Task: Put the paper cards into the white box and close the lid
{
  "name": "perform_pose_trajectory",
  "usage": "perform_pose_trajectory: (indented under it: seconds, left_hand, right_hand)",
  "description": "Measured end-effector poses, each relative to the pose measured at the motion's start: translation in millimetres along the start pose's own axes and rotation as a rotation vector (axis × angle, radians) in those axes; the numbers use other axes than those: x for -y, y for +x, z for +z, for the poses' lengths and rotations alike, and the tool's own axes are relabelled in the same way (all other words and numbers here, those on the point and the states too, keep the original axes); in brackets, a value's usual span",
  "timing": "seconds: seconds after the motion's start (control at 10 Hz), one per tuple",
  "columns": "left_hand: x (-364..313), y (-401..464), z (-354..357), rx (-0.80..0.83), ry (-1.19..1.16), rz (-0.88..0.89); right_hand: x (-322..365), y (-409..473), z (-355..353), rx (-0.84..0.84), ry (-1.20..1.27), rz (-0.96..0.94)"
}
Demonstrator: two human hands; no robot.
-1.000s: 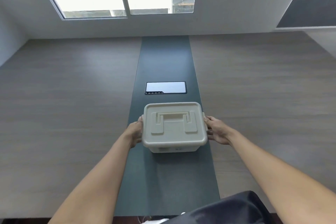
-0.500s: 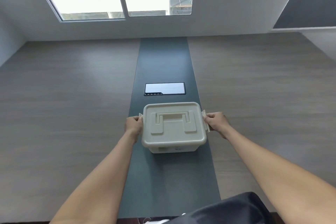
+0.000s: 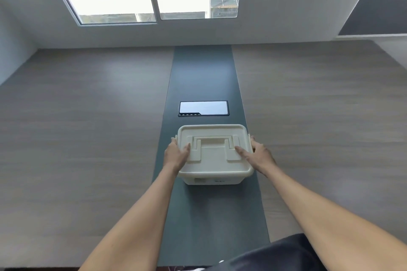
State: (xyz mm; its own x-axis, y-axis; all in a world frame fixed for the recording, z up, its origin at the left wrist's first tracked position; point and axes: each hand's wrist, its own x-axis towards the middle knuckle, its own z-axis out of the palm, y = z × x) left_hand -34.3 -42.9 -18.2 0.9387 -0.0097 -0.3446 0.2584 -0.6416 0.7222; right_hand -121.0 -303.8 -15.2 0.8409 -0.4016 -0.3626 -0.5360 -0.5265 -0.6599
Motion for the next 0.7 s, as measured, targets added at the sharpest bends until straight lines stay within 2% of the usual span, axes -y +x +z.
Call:
perform_pose_trajectory:
  seconds: [0.4,0.5,0.6,0.7]
  left_hand:
    - [-6.8,21.3,-15.5,0.096,-0.127,0.016]
    - [3.9,10.9,-16.3,0.089,-0.217,0.023]
    - [16.1,-11.7,-13.1,-0.011,-0.374,-0.008]
    - [44.9,-23.1,1.3,-0.113,-0.315,0.085]
  right_hand:
    - [17.4,20.1,0.9,0.031,0.113,0.006]
    - [12.6,16.4,-3.1,0.069,0.158,0.017]
    - [-5.1,-1.8,-4.2,-0.013,0.157,0.022]
    - [-23.1,-19.8,3.6,-0.106,0.095,0.035]
